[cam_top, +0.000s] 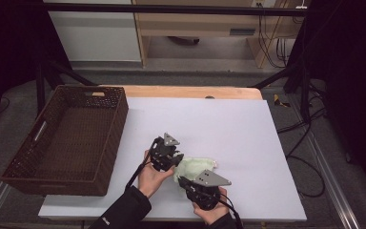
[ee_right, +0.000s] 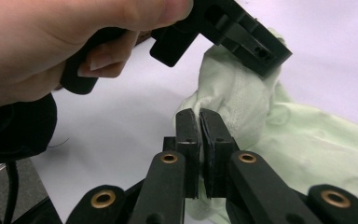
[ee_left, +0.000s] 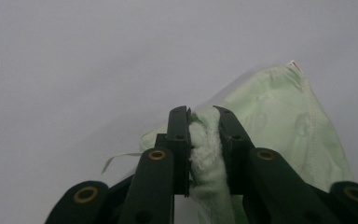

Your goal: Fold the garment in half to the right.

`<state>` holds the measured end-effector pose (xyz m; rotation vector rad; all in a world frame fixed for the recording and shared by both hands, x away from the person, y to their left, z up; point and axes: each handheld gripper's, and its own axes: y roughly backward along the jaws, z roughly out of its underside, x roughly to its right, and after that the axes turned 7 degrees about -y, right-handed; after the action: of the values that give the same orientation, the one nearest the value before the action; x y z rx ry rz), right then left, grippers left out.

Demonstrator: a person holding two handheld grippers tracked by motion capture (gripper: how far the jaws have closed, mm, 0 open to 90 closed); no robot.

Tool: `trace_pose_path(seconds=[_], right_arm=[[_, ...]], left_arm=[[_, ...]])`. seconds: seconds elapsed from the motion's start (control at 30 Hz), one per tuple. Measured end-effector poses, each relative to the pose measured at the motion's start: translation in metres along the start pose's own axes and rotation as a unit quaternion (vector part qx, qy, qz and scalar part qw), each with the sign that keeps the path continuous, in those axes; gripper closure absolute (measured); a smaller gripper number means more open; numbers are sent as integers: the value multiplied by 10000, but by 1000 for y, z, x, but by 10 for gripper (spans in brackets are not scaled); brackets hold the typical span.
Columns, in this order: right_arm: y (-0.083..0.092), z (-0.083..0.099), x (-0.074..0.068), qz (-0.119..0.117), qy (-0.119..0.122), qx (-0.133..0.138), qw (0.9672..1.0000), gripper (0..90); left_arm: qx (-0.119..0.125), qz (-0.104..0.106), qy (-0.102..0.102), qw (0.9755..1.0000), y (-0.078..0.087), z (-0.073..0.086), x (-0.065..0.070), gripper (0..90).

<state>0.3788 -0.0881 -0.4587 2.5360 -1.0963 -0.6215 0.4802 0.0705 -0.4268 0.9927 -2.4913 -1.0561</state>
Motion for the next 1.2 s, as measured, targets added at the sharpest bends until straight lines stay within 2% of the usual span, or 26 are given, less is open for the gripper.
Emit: trace_pose_path(seconds=[0.4,0.8,0.93,1.2], right_arm=[[11,7,9,210,-144,127,9996,873],[21,10,16,320,-270,206,9989,873],[26,10,18,376,-325,236,9985,873],[31,13,24,479,-406,226,9978,872]], left_arm=[[-173,66,-172,9997,-15,-11,12,768],[-225,155,-207,9994,-25,-22,23,767],[-258,170,-275,9991,-28,-26,27,766],[-240,232,-237,9992,-36,-32,35,764]])
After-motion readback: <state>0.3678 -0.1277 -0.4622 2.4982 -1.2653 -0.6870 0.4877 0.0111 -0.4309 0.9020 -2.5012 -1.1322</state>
